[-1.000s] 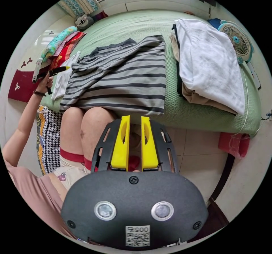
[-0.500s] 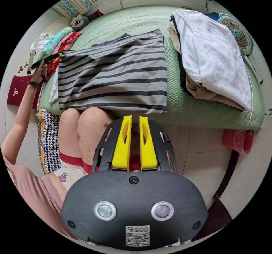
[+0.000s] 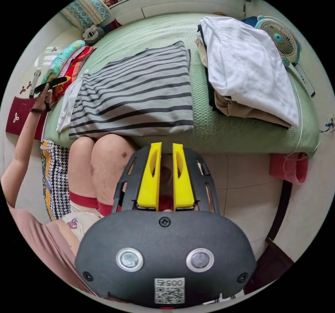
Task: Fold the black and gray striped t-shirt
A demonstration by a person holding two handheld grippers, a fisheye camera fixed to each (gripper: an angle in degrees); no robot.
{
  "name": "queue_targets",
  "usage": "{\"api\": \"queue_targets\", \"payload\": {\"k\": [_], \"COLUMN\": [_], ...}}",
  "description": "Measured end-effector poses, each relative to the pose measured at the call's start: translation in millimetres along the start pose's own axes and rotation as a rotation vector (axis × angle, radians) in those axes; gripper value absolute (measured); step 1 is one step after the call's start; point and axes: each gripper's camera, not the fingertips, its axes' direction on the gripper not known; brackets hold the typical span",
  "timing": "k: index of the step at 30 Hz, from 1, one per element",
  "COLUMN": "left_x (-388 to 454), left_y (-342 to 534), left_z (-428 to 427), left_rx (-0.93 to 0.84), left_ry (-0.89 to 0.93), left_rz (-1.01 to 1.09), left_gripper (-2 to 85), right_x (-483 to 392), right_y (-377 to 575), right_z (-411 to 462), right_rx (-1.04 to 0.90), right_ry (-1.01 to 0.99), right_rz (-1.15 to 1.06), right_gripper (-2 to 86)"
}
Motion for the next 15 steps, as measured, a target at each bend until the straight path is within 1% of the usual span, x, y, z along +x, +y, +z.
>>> {"api": "queue_targets", "payload": {"k": [3, 5, 7, 8, 9, 10, 11, 12, 13, 15], "left_x": [35.2, 64.5, 89.3, 102.7, 108.0, 115.3, 117.0, 117.1, 117.2, 121.6], "left_y": [52.5, 97.5, 128.6, 144.9, 151.1, 160.7, 167.5, 169.9, 171.6, 167.3], "left_z": [-9.2, -3.0, 9.5, 21.5, 29.1, 45.8, 61.2, 66.3, 67.8, 63.1], "left_rx": [-0.019, -0.067, -0.100, -0.125, -0.147, -0.194, -0.234, -0.241, -0.228, -0.250], "left_ry": [0.042, 0.129, 0.163, 0.139, 0.128, 0.105, 0.090, 0.100, 0.122, 0.122], "left_rz": [0.068, 0.080, 0.100, 0.086, 0.075, 0.043, -0.014, -0.038, -0.077, -0.108], "left_gripper": [6.5, 6.4, 6.2, 5.8, 5.3, 4.2, 2.9, 2.2, 1.4, 0.7], "right_x": [3.0, 1.2, -1.5, -4.4, -7.9, -9.3, -8.8, -1.9, 3.5, 27.2], "right_y": [-1.7, -6.5, -12.9, -16.1, -18.3, -19.3, -21.5, -22.4, -21.3, -5.9], "right_z": [-13.9, -18.5, -18.7, -15.8, -8.9, -3.6, 11.3, 30.9, 40.1, 35.9], "right_rx": [0.087, 0.132, 0.154, 0.164, 0.174, 0.175, 0.155, 0.112, 0.090, 0.145], "right_ry": [0.056, 0.074, 0.030, -0.010, -0.003, 0.027, 0.106, 0.182, 0.193, 0.074], "right_rz": [0.013, 0.019, 0.035, 0.037, 0.028, 0.027, 0.041, 0.068, 0.078, 0.129], "right_gripper": [5.6, 5.5, 5.2, 4.6, 4.0, 3.7, 2.3, 0.2, -0.1, -0.7]}}
